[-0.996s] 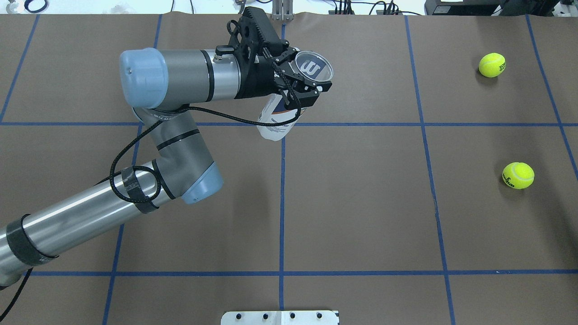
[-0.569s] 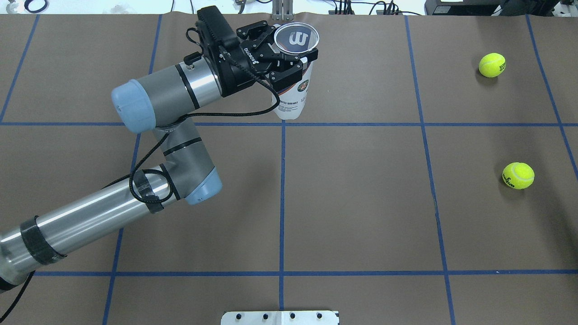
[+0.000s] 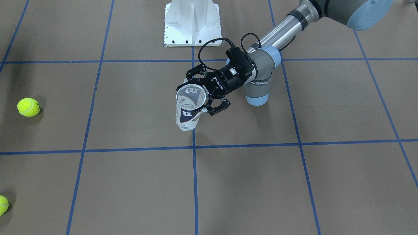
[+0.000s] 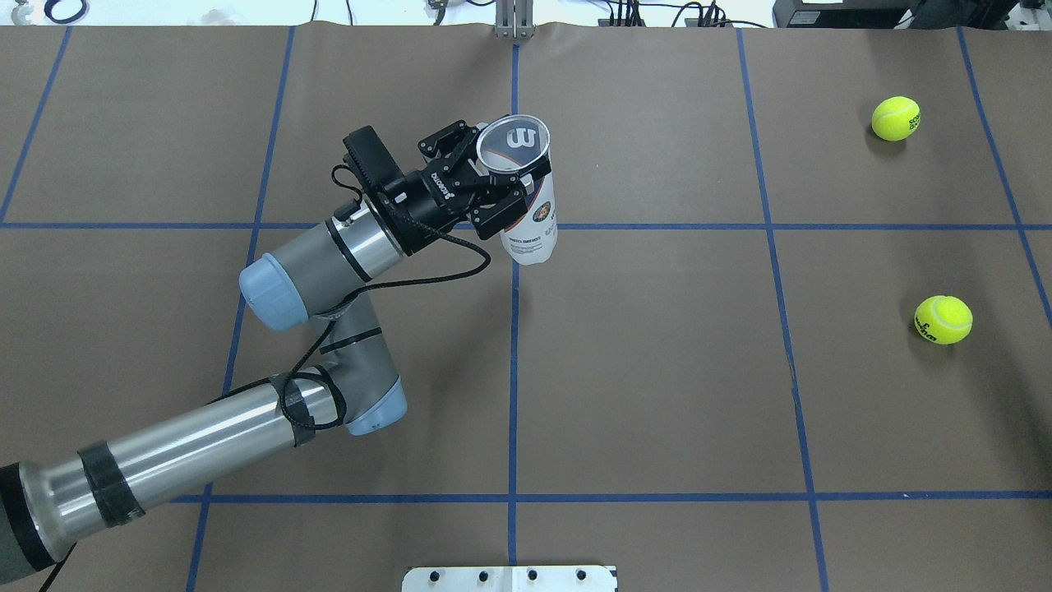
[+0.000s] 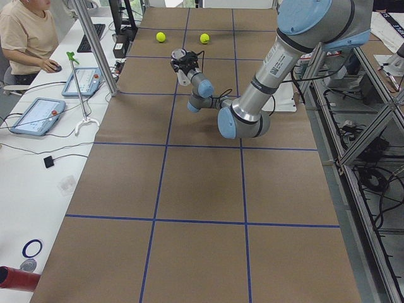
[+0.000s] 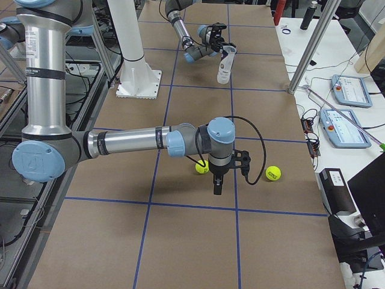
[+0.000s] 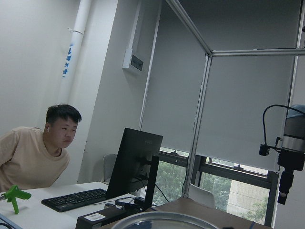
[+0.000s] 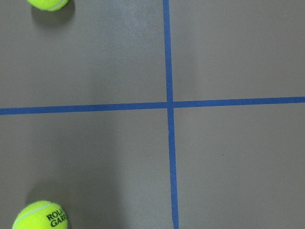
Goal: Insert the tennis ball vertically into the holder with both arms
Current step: 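Lift and rotate the can upright with the left gripper, set it down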
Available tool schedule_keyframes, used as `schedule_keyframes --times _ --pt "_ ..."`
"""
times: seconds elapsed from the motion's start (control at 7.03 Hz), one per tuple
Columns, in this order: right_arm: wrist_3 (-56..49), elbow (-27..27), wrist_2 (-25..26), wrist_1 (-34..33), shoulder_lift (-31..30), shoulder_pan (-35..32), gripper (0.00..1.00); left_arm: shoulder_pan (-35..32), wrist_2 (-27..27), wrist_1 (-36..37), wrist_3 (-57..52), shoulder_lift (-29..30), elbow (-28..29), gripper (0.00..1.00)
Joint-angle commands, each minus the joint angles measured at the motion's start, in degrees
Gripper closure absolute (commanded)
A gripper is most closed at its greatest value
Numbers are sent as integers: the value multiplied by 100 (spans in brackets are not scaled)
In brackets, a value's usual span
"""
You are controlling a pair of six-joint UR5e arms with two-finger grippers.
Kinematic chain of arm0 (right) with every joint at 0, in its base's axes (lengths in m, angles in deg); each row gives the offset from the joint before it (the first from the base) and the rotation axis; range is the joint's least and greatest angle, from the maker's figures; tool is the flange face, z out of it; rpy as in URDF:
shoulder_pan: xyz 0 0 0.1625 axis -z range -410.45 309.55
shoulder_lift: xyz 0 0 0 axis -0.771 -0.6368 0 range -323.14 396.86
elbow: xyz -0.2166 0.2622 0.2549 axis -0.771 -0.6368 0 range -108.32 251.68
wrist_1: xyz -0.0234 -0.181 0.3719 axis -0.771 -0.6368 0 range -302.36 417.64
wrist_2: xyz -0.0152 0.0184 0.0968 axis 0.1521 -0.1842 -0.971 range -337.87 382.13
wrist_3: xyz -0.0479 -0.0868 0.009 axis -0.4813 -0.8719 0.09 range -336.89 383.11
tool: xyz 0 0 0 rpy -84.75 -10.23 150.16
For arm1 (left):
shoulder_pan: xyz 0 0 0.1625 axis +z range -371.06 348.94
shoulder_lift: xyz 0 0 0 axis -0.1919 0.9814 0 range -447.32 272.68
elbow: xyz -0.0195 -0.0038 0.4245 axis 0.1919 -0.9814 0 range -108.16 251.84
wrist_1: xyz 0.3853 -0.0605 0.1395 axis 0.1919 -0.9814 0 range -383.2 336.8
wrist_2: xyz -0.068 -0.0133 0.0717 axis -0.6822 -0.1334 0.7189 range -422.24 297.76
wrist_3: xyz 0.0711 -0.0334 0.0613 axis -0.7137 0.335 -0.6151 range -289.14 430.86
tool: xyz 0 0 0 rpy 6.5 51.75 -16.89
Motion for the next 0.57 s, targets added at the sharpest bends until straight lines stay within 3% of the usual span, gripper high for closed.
schedule_keyframes --times 0.0,0.43 --pt "9 0 0 2 41 44 0 254 18 -55 -256 1 247 27" --pt "965 26 -44 2 462 588 0 282 9 -55 -266 -7 275 25"
